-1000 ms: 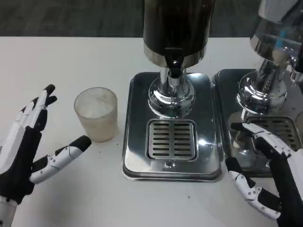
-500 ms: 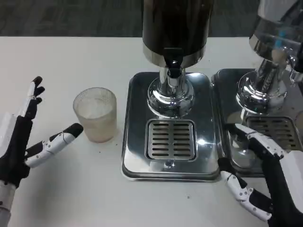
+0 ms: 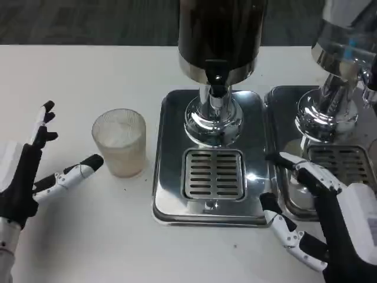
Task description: Grasp the cup under the faucet to collect the drink, then remove the cup.
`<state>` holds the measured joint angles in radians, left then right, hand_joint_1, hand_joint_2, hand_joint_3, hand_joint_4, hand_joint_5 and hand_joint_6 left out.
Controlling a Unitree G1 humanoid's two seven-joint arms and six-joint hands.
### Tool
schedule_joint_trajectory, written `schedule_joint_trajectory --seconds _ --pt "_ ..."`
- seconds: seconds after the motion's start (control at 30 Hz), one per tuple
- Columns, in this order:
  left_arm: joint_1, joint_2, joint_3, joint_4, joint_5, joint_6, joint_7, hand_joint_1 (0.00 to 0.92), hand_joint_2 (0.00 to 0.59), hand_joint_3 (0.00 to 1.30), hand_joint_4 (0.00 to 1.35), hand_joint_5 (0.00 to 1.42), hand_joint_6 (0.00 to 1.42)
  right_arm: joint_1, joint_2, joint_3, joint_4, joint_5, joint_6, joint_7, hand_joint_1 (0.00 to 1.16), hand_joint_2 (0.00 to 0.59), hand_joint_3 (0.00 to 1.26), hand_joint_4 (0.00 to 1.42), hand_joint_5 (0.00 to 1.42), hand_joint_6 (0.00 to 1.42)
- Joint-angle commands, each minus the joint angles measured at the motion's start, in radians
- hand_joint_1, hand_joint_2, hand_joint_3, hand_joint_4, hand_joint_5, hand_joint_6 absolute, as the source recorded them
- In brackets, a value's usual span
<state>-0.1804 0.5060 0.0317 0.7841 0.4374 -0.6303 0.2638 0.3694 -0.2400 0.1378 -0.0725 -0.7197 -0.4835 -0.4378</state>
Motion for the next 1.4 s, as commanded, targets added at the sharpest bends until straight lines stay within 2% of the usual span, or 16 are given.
schedule_joint_trajectory --seconds 0.03,0.67,1.4 --pt "-0.038 0.014 -0.025 0.044 -0.005 -0.013 0.001 0.247 0.03 0.04 0.07 0.24 0.23 -0.003 0.002 0.007 -0.001 -0.004 0.002 -0.011 0.41 0.397 0.35 0.34 0.32 0.43" --pt "-0.215 0.01 -0.119 0.238 -0.009 -0.006 -0.086 0.301 0.038 0.08 0.12 0.28 0.27 -0.012 0.006 0.03 0.001 -0.007 0.004 -0.016 0.42 0.405 0.37 0.35 0.33 0.45" --pt "-0.304 -0.026 -0.195 0.329 -0.004 -0.018 -0.1 0.294 0.042 0.11 0.13 0.28 0.29 0.005 0.008 0.03 -0.018 0.001 0.014 -0.01 0.42 0.405 0.39 0.35 0.34 0.47"
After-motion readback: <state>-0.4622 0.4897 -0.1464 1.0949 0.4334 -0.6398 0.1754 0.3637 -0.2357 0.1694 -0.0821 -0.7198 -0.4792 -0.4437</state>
